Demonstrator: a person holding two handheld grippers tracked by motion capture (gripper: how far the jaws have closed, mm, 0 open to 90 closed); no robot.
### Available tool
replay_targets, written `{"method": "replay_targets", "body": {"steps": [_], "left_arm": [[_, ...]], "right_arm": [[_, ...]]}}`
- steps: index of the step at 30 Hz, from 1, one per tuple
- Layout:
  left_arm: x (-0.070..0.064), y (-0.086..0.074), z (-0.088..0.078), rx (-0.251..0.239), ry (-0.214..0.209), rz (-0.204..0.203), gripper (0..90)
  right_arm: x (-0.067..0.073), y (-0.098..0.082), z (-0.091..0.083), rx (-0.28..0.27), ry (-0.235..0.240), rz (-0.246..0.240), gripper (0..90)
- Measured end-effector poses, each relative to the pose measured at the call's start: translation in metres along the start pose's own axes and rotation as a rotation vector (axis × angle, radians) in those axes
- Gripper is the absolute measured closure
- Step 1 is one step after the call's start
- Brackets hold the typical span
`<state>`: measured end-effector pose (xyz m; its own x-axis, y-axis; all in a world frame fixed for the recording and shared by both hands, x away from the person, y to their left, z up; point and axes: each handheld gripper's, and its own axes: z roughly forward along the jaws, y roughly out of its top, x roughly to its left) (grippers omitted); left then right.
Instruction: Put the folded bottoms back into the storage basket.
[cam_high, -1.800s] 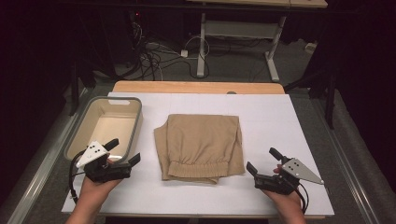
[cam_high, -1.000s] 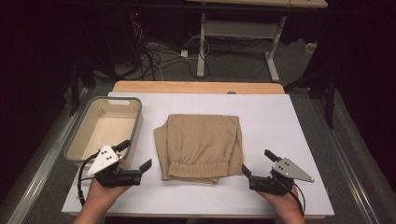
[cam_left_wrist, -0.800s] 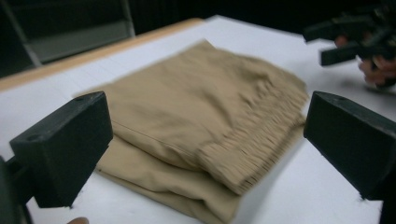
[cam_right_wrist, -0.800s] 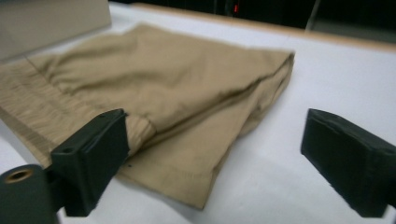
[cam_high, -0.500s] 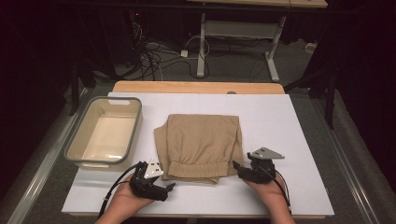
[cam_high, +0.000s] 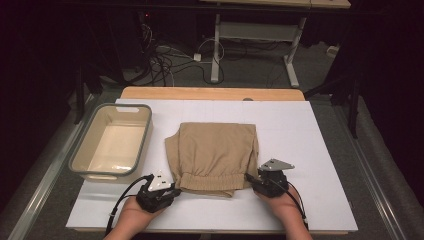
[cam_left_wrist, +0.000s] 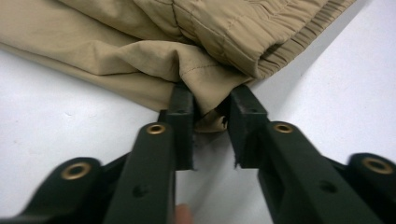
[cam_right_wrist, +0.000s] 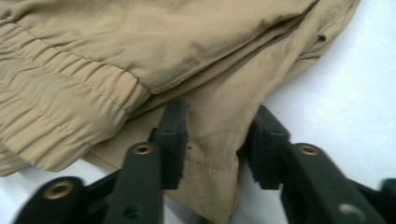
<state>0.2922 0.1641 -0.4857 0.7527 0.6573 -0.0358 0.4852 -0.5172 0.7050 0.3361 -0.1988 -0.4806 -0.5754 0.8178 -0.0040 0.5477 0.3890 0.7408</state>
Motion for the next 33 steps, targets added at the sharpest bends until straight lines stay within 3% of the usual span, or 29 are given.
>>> {"method": "replay_targets", "body": {"steps": [4,13,16,22,23,25,28,30,31,33], "left_arm": [[-0.001,0.0,0.0,-0.002,0.0,0.016,80.6],[0.0,0.0,-0.004,-0.028,0.003,0.024,82.4],[0.001,0.0,-0.008,-0.051,-0.026,0.018,82.3],[-0.002,0.0,-0.019,-0.052,-0.01,0.064,82.1],[-0.001,0.001,-0.022,-0.036,-0.025,0.095,82.1],[0.002,0.0,-0.025,-0.022,-0.035,0.107,82.0],[0.007,-0.001,-0.028,-0.015,-0.056,0.088,82.0],[0.008,-0.001,-0.029,-0.011,-0.058,0.086,81.6],[0.009,-0.002,-0.031,-0.016,-0.075,0.083,79.3],[0.011,-0.002,-0.035,-0.033,-0.083,0.077,69.0]], "right_arm": [[0.002,-0.001,-0.001,-0.003,0.034,-0.026,85.8],[0.005,-0.003,-0.008,-0.027,0.057,-0.06,87.8],[0.01,-0.008,-0.018,-0.05,0.072,-0.066,87.8],[0.029,-0.023,-0.042,-0.05,0.11,-0.11,87.6],[0.036,-0.028,-0.05,-0.054,0.132,-0.115,87.6],[0.043,-0.034,-0.058,-0.064,0.149,-0.115,87.5],[0.054,-0.04,-0.063,-0.077,0.164,-0.144,87.3],[0.06,-0.04,-0.06,-0.07,0.159,-0.163,82.6],[0.062,-0.041,-0.058,-0.061,0.156,-0.162,75.7],[0.063,-0.042,-0.055,-0.052,0.169,-0.155,63.7]]}}
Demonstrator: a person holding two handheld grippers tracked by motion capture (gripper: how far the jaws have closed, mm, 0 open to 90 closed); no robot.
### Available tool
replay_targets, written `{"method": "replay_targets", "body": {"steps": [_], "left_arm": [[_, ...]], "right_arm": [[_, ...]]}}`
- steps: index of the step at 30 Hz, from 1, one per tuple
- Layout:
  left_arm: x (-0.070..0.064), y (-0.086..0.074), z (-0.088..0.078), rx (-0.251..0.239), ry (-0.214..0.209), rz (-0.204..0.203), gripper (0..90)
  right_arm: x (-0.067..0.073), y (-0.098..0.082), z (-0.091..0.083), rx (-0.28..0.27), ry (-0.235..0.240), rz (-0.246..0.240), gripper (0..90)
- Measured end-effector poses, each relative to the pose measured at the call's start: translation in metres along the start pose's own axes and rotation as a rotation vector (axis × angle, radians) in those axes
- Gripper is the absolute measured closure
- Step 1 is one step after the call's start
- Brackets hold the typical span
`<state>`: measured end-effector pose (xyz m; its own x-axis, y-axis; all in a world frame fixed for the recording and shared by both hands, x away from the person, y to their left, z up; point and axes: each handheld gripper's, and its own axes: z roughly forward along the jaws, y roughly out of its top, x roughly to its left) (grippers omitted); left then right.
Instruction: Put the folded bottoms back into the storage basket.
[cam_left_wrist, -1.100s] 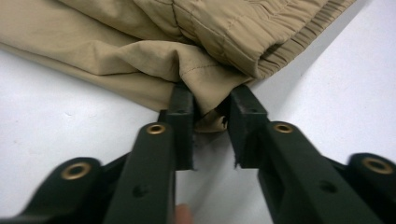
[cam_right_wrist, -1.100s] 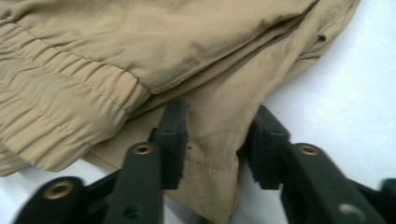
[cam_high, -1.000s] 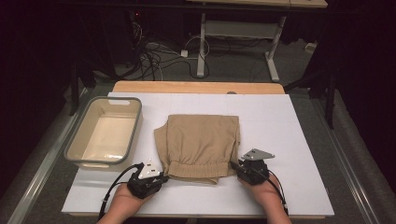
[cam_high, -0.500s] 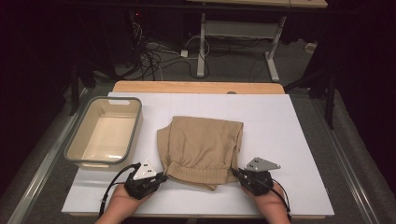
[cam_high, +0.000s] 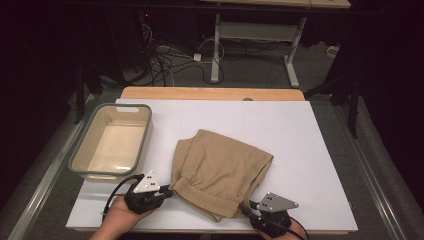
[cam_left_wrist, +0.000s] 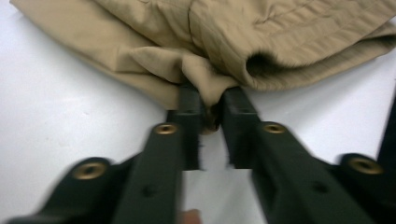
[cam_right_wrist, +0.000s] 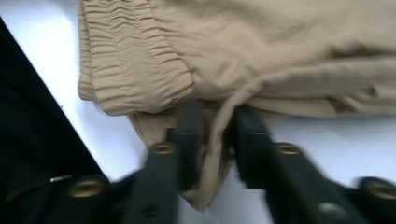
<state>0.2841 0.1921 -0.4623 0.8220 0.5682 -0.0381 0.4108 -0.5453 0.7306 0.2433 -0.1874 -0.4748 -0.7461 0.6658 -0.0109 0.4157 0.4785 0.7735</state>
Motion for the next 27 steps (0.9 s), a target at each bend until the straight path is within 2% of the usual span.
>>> {"method": "replay_targets", "body": {"steps": [1,2,3,4,5,9,10,11,12,13,14,15,16,17,18,19,20,22,23,25,26,27], "left_arm": [[0.0,0.0,0.0,0.0,0.0,0.0,65.4],[0.002,0.001,-0.007,-0.029,-0.017,-0.016,61.4],[0.002,0.001,-0.007,-0.029,-0.017,-0.016,57.9],[0.002,0.003,-0.013,-0.061,-0.01,-0.021,53.8],[0.002,0.004,-0.016,-0.078,-0.008,-0.019,50.8],[0.0,0.007,-0.029,-0.182,-0.038,-0.023,47.4],[0.0,0.008,-0.03,-0.21,-0.038,-0.033,44.4],[0.0,0.008,-0.03,-0.21,-0.038,-0.033,43.8],[-0.002,0.008,-0.027,-0.258,-0.026,-0.055,43.7],[-0.003,0.008,-0.023,-0.279,-0.011,-0.068,41.3],[-0.003,0.008,-0.023,-0.279,-0.011,-0.068,37.9],[-0.006,0.008,-0.013,-0.283,0.006,-0.088,36.8],[-0.006,0.008,-0.013,-0.283,0.006,-0.088,33.8],[-0.007,0.008,-0.001,-0.259,0.017,-0.099,28.2],[-0.007,0.008,-0.001,-0.259,0.017,-0.099,23.1],[-0.007,0.009,0.01,-0.219,0.031,-0.115,19.1],[-0.006,0.008,0.013,-0.199,0.04,-0.116,17.6],[-0.005,0.007,0.017,-0.167,0.053,-0.112,19.0],[-0.004,0.006,0.017,-0.155,0.07,-0.104,24.2],[-0.004,0.004,0.015,-0.157,0.071,-0.097,40.4],[-0.003,0.003,0.01,-0.174,0.028,-0.092,47.7],[-0.003,0.003,0.01,-0.174,0.028,-0.092,54.5]], "right_arm": [[0.0,0.0,-0.001,-0.007,0.008,0.007,59.1],[-0.001,0.001,-0.003,-0.02,0.014,0.013,54.2],[-0.001,0.001,-0.003,-0.02,0.014,0.013,54.2],[-0.002,0.003,-0.009,-0.047,0.008,0.017,46.5],[-0.003,0.004,-0.011,-0.062,0.002,0.011,43.8],[-0.009,0.005,-0.019,-0.121,-0.001,0.021,36.2],[-0.011,0.004,-0.019,-0.131,-0.005,0.024,33.9],[-0.011,0.004,-0.019,-0.131,-0.005,0.024,33.9],[-0.015,0.002,-0.019,-0.149,-0.027,0.036,25.8],[-0.017,0.002,-0.019,-0.159,-0.037,0.04,22.9],[-0.017,0.002,-0.019,-0.159,-0.037,0.04,22.9],[-0.022,-0.001,-0.019,-0.185,-0.061,0.056,16.6],[-0.022,-0.001,-0.019,-0.185,-0.061,0.056,16.6],[-0.026,-0.003,-0.02,-0.202,-0.082,0.075,13.6],[-0.026,-0.003,-0.02,-0.202,-0.082,0.075,13.6],[-0.03,-0.005,-0.02,-0.209,-0.106,0.09,7.6],[-0.032,-0.006,-0.02,-0.208,-0.117,0.099,6.1],[-0.034,-0.008,-0.02,-0.205,-0.119,0.108,5.5],[-0.035,-0.008,-0.019,-0.207,-0.118,0.108,5.1],[-0.035,-0.009,-0.019,-0.204,-0.119,0.104,5.1],[-0.034,-0.009,-0.018,-0.197,-0.125,0.096,5.4],[-0.034,-0.009,-0.018,-0.197,-0.125,0.096,5.4]]}}
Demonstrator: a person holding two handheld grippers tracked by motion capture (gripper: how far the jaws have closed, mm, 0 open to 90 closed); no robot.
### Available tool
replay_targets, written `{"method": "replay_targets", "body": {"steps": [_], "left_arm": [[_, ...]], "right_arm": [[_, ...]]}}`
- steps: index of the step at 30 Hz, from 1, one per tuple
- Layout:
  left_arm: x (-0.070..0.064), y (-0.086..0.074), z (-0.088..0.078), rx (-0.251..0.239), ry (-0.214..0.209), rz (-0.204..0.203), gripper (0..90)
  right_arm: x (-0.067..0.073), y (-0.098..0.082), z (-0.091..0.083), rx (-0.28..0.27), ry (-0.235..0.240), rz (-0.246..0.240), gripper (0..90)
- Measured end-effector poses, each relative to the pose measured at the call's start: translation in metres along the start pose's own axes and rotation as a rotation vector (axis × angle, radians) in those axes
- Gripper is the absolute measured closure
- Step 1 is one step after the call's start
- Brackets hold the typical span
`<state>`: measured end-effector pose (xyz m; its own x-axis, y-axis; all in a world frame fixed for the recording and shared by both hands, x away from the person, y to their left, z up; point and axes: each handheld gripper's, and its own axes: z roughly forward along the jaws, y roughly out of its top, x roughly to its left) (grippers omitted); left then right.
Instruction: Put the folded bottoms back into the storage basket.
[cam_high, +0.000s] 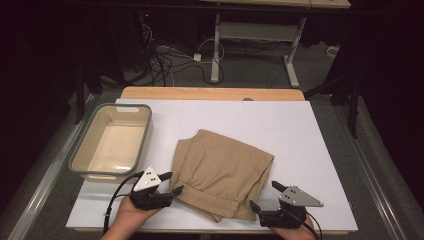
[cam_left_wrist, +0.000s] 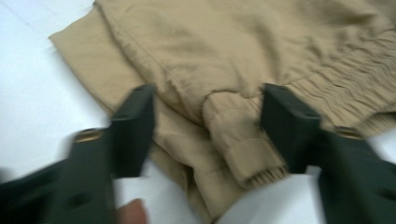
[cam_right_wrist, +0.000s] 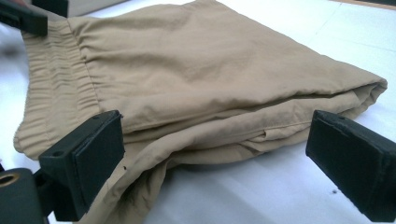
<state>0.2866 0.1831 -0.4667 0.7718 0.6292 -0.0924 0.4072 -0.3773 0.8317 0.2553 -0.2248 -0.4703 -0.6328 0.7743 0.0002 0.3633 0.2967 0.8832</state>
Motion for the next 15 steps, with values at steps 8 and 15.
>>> {"method": "replay_targets", "body": {"steps": [8,15], "left_arm": [[-0.001,-0.007,0.01,0.106,-0.036,-0.025,71.9],[0.0,-0.005,-0.003,0.087,0.01,-0.031,74.4]], "right_arm": [[-0.001,-0.001,0.001,0.009,0.003,0.003,8.1],[-0.002,0.001,0.005,0.0,0.01,-0.002,8.8]]}}
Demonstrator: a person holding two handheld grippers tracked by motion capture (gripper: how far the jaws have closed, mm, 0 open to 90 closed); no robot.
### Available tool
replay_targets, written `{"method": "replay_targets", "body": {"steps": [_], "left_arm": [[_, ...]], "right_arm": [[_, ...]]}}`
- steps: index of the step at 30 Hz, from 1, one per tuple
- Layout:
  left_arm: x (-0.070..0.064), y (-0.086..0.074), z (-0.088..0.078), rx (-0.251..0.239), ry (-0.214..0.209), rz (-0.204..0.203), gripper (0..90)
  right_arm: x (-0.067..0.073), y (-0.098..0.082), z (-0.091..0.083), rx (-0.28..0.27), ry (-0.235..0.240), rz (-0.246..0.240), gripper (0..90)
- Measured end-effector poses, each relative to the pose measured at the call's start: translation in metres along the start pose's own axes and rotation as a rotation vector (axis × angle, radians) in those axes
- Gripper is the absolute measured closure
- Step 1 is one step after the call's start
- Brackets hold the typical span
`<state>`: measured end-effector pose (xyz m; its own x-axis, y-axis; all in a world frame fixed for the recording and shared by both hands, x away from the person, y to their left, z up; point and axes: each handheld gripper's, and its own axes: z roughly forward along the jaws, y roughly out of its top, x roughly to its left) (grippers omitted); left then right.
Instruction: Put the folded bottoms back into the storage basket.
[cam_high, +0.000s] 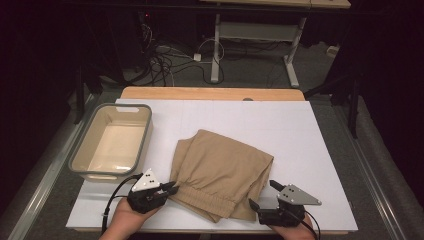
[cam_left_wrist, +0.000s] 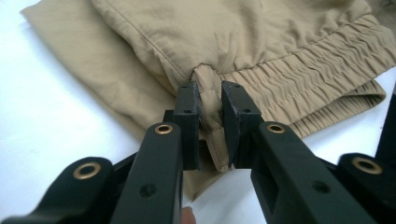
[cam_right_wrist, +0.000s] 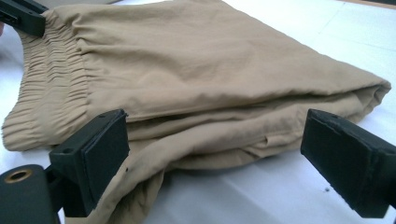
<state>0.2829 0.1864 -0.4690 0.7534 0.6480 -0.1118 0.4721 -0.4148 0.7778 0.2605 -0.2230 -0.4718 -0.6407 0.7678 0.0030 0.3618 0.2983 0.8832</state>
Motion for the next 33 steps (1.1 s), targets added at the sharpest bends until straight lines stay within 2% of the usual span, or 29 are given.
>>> {"method": "replay_targets", "body": {"steps": [2,3,4,5,6,8,9,11,12,14,16,17,18,21,22,27,29,30,31,33], "left_arm": [[0.002,-0.003,0.0,0.001,0.002,-0.014,72.6],[0.005,-0.007,0.001,-0.006,0.004,-0.038,69.7],[0.005,-0.007,0.001,-0.006,0.004,-0.038,64.0],[0.007,-0.008,0.002,-0.005,0.043,-0.068,54.7],[0.009,-0.009,0.004,0.0,0.053,-0.083,46.6],[0.012,-0.01,0.008,0.032,0.059,-0.129,34.6],[0.012,-0.01,0.008,0.032,0.059,-0.129,29.7],[0.016,-0.01,0.013,0.073,0.03,-0.17,27.9],[0.016,-0.009,0.013,0.077,0.032,-0.179,27.9],[0.015,-0.008,0.015,0.086,0.044,-0.179,28.2],[0.014,-0.007,0.015,0.095,0.033,-0.177,32.1],[0.014,-0.007,0.015,0.095,0.033,-0.177,37.3],[0.013,-0.007,0.015,0.1,-0.021,-0.182,44.6],[0.011,-0.006,0.017,0.108,-0.072,-0.182,64.6],[0.011,-0.006,0.017,0.108,-0.072,-0.182,67.1],[0.012,-0.007,0.017,0.095,-0.096,-0.168,74.5],[0.011,-0.007,0.016,0.084,-0.093,-0.142,75.9],[0.011,-0.007,0.016,0.084,-0.093,-0.142,76.2],[0.01,-0.008,0.016,0.079,-0.085,-0.115,76.3],[0.009,-0.009,0.016,0.07,-0.082,-0.1,76.3]], "right_arm": [[-0.001,0.001,0.002,0.001,0.005,-0.001,8.9],[-0.001,0.001,0.003,0.001,0.007,-0.002,8.9],[-0.001,0.001,0.004,0.001,0.01,-0.003,8.9],[0.0,0.002,0.005,0.001,0.012,-0.005,8.9],[0.0,0.002,0.006,0.0,0.014,-0.008,8.9],[0.0,0.002,0.007,0.0,0.016,-0.014,8.9],[0.0,0.002,0.007,0.0,0.015,-0.015,8.6],[0.0,0.001,0.006,-0.002,0.01,-0.014,7.8],[0.0,0.001,0.006,-0.006,0.004,-0.011,7.3],[-0.001,0.0,0.004,-0.011,-0.007,-0.005,5.7],[-0.002,-0.002,0.002,-0.018,-0.023,-0.002,3.1],[-0.002,-0.002,0.002,-0.018,-0.023,-0.002,3.1],[-0.002,-0.003,0.0,-0.023,-0.041,0.008,1.2],[-0.003,-0.005,-0.003,-0.032,-0.06,0.011,0.4],[-0.003,-0.005,-0.003,-0.032,-0.06,0.011,0.4],[-0.006,-0.004,-0.004,-0.053,-0.099,0.029,0.4],[-0.007,-0.003,-0.004,-0.061,-0.115,0.041,0.4],[-0.008,-0.001,-0.003,-0.064,-0.124,0.048,0.4],[-0.009,0.001,-0.002,-0.067,-0.135,0.048,0.4],[-0.012,0.006,0.001,-0.076,-0.152,0.052,0.4]]}}
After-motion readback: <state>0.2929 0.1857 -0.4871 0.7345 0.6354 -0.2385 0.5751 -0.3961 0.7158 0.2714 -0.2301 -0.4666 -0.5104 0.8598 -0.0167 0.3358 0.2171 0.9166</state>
